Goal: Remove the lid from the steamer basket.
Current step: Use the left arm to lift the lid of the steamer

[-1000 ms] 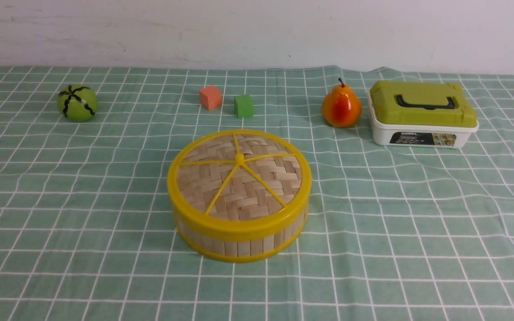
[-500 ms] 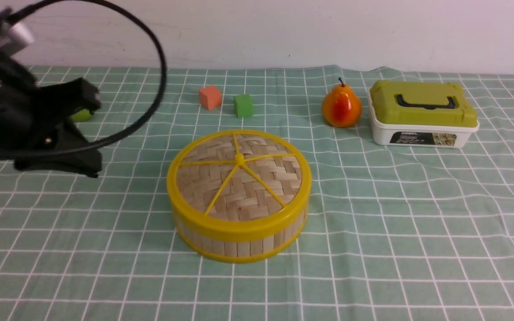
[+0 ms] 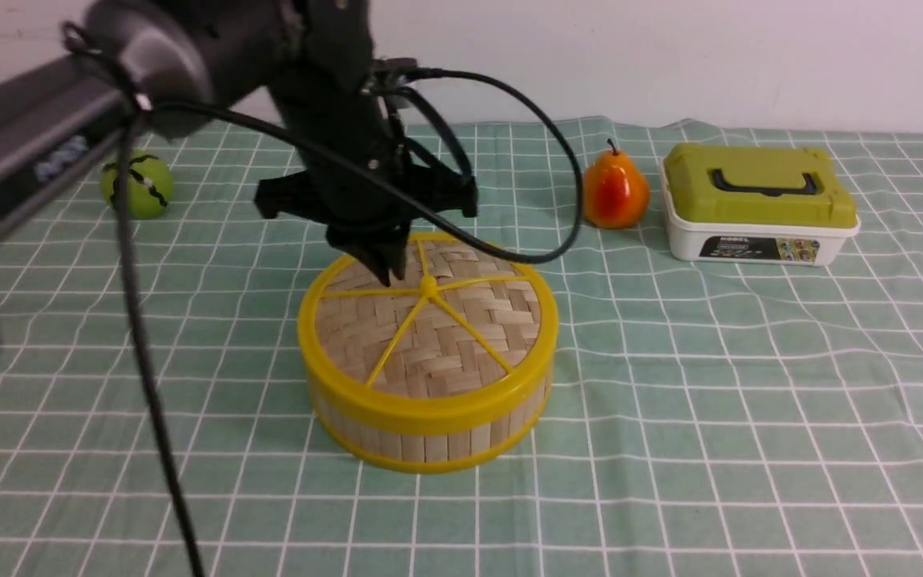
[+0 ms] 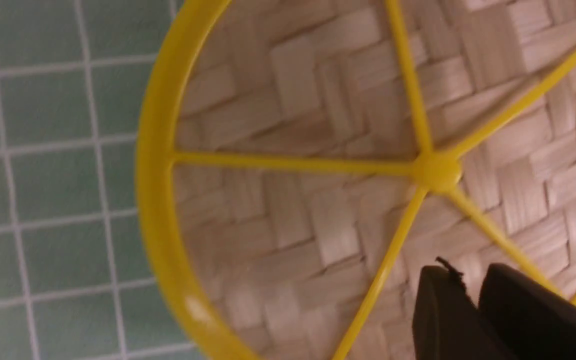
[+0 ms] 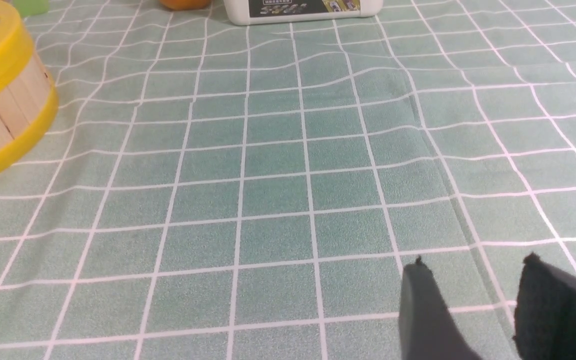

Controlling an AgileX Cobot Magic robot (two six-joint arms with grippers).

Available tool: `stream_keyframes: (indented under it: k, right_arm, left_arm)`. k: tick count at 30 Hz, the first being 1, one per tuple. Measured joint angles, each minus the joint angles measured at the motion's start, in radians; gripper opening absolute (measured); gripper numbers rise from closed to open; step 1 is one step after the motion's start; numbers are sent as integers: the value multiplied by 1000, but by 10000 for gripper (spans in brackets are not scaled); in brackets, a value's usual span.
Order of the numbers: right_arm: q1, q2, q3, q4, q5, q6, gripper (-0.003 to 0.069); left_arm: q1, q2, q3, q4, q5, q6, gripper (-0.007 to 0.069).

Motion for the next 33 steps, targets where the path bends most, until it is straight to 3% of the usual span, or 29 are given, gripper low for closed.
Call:
stream_keyframes:
  k: [6, 10, 33]
  right_arm:
    - [0, 0, 0, 0, 0, 0, 241]
    - [0, 0, 0, 0, 0, 0, 241]
    - [0, 0, 0, 0, 0, 0, 241]
  left_arm:
    - [-35, 102, -106, 30, 5, -1, 321]
    - [-32, 109, -109, 92, 10, -1, 379]
    - [-31, 171, -117, 88, -1, -3, 329]
